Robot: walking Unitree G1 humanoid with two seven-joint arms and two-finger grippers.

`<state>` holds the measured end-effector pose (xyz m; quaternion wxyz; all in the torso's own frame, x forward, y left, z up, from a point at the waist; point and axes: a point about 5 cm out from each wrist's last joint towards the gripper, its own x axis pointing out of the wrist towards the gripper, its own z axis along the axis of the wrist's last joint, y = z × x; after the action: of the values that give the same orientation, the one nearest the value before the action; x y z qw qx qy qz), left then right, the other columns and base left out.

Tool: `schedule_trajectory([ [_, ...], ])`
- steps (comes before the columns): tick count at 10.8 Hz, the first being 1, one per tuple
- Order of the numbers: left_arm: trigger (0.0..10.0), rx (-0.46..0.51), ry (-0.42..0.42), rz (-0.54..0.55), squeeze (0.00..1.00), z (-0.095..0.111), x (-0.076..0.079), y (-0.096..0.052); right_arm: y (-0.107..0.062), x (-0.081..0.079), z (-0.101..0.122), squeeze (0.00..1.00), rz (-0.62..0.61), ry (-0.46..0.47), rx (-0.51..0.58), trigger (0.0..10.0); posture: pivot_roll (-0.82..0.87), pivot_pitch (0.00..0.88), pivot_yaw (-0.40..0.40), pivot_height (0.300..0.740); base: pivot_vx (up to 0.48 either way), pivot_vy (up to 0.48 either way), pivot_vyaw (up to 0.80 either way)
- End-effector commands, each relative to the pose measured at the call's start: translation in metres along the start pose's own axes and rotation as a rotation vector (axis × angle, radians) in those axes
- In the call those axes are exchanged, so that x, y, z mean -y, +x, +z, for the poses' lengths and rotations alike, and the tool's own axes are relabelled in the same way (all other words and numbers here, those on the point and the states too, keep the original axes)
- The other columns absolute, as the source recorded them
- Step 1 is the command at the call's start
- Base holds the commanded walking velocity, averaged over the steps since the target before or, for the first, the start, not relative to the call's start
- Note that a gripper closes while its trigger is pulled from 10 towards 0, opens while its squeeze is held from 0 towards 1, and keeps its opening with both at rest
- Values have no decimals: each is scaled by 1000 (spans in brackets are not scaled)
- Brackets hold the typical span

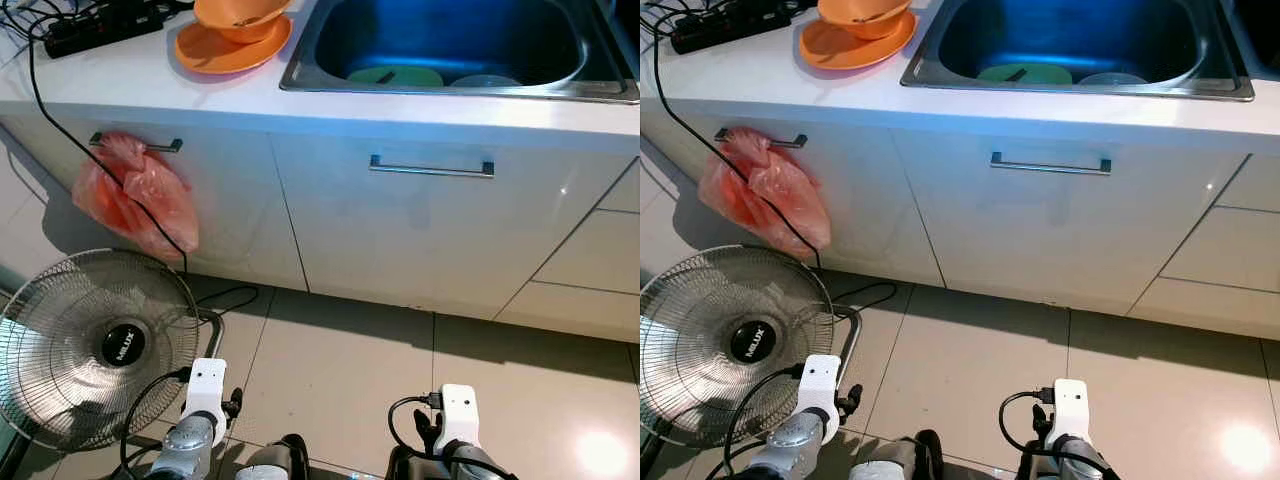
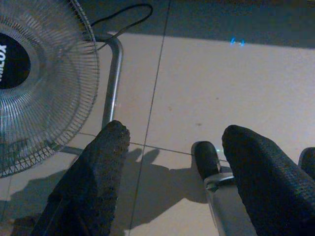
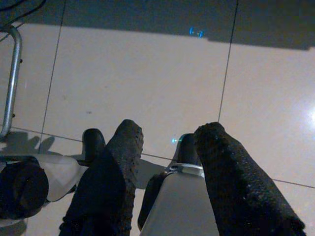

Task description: Kitchen organization

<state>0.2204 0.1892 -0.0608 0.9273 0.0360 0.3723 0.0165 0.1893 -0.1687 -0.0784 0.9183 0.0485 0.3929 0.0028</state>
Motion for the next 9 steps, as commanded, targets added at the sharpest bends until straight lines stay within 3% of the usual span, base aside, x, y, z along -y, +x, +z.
schedule_trajectory([
  [1,10000,-46,-12,25,0,-13,-7,-4,-2,-3,-10,0,7,4,-42,10000,62,203,126,740,0,0,0],
  [9,10000,-46,-11,26,0,-12,-8,-3,-1,-5,-9,0,14,0,-43,10000,66,197,127,740,0,0,0],
])
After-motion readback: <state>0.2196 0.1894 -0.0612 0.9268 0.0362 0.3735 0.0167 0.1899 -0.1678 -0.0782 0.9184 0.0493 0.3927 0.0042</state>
